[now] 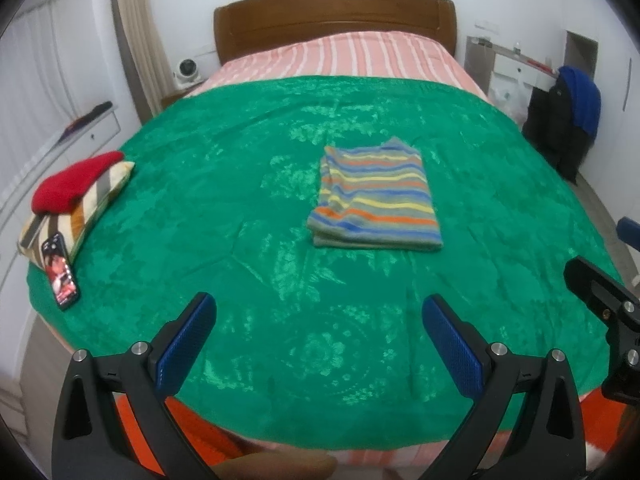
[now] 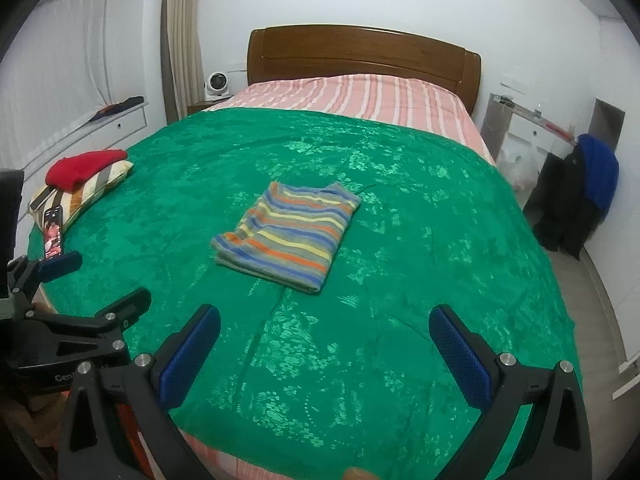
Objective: Fold small clothes
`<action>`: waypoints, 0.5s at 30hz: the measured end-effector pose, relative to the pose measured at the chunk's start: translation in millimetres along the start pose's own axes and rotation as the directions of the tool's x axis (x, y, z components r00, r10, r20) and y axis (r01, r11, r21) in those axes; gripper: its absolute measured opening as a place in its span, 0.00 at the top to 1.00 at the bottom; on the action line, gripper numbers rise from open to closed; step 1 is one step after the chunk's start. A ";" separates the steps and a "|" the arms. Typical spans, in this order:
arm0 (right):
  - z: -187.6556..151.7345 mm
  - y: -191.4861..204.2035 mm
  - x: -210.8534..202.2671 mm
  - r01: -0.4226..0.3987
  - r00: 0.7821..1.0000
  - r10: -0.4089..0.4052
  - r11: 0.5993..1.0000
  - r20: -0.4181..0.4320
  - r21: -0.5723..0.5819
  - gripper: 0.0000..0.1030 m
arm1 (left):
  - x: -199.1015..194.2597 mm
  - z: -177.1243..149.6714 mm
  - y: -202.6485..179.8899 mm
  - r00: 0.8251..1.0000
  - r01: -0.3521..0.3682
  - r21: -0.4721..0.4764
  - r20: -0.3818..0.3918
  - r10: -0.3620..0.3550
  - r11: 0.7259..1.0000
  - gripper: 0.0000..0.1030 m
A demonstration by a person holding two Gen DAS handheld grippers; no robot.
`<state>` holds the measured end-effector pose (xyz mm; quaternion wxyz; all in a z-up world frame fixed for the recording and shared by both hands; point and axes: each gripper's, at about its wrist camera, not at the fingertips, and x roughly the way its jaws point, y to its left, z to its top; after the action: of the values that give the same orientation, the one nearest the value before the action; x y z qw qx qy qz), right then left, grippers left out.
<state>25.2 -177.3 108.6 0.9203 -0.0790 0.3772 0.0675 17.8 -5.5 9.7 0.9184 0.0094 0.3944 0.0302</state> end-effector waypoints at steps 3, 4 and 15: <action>-1.4 -4.1 3.2 0.009 1.000 -0.009 1.000 -0.008 0.009 0.00 | 0.6 -0.4 -3.3 1.000 -0.003 0.009 0.001 0.003 1.000 0.00; -1.9 -5.1 3.9 0.006 1.000 -0.006 1.000 -0.011 0.013 0.00 | 0.8 -0.3 -3.9 1.000 -0.005 0.012 0.001 0.005 1.000 0.00; -4.3 -8.1 10.1 0.004 1.000 -0.003 1.000 -0.027 0.025 0.00 | -2.1 -0.9 -6.6 0.999 -0.021 0.024 0.026 0.020 0.999 0.00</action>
<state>30.9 -185.4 99.2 0.9161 -0.0692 0.3902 0.0603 16.0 -12.3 10.3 0.9228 0.0250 0.3828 0.0347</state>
